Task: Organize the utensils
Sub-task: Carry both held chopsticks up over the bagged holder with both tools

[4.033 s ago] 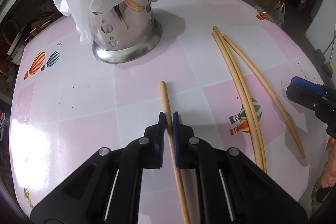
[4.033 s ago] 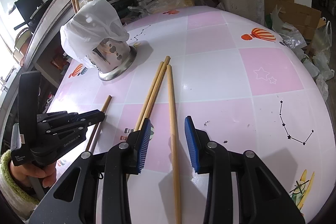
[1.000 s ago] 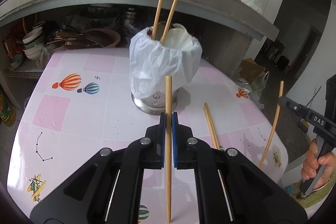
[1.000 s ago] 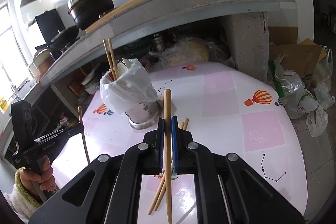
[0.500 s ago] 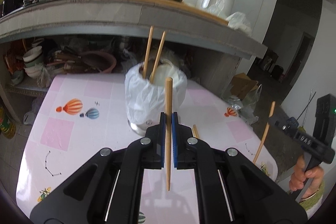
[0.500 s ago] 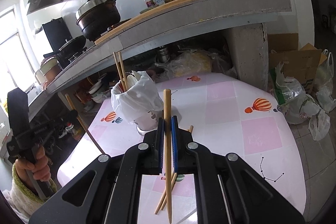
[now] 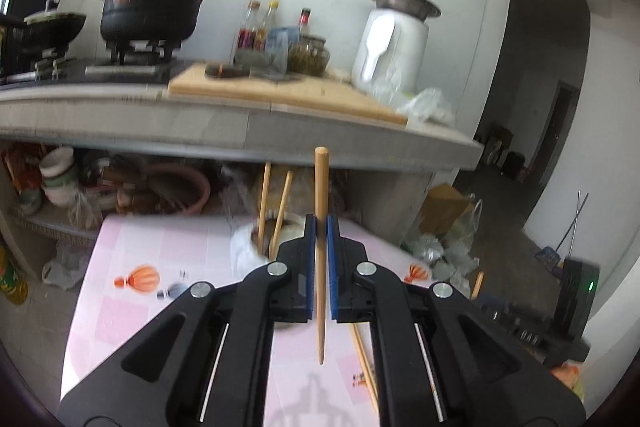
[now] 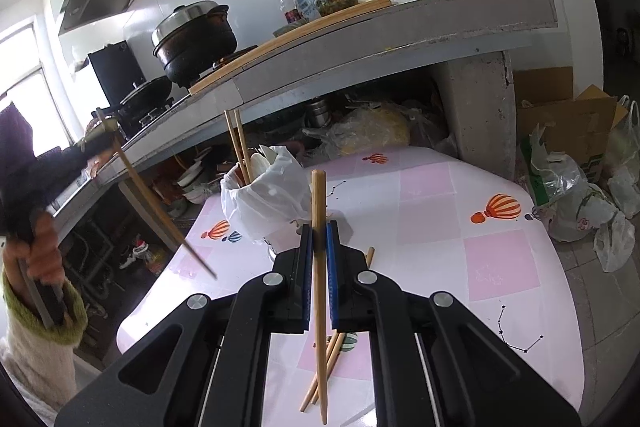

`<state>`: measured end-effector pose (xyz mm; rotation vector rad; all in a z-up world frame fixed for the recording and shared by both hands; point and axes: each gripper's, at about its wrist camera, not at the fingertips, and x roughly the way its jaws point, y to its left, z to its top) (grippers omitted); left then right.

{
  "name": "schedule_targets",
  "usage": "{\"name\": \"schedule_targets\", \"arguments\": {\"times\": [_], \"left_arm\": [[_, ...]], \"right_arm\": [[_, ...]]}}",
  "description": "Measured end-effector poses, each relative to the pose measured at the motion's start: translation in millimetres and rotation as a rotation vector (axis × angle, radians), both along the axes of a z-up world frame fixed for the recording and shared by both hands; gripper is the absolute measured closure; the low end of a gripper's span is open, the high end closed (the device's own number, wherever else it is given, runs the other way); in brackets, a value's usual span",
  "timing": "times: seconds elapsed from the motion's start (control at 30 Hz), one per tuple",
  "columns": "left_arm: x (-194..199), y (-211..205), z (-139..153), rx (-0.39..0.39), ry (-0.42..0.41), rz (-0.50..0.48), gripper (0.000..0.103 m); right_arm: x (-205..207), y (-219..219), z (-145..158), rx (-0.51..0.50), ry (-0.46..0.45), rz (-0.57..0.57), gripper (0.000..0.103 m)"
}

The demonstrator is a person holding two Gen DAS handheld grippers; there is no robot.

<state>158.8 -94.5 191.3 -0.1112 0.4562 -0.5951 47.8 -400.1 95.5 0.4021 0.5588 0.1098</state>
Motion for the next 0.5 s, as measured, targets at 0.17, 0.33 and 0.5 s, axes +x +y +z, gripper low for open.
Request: {"name": "schedule_targets", "arguments": {"times": [0.17, 0.33, 0.5], "left_arm": [[11.8, -7.8, 31.7, -0.009, -0.085, 0.022, 0.098], [45.9, -16.0, 50.5, -0.023, -0.105, 0.064, 0.098], [88.2, -27.8, 43.2, -0.007, -0.087, 0.11, 0.098]], "right_arm": [[1.8, -0.8, -2.5, 0.009, 0.001, 0.006, 0.096], [5.7, -1.8, -5.3, 0.01, 0.01, 0.007, 0.096], [12.7, -3.3, -8.8, 0.013, 0.021, 0.008, 0.096]]}}
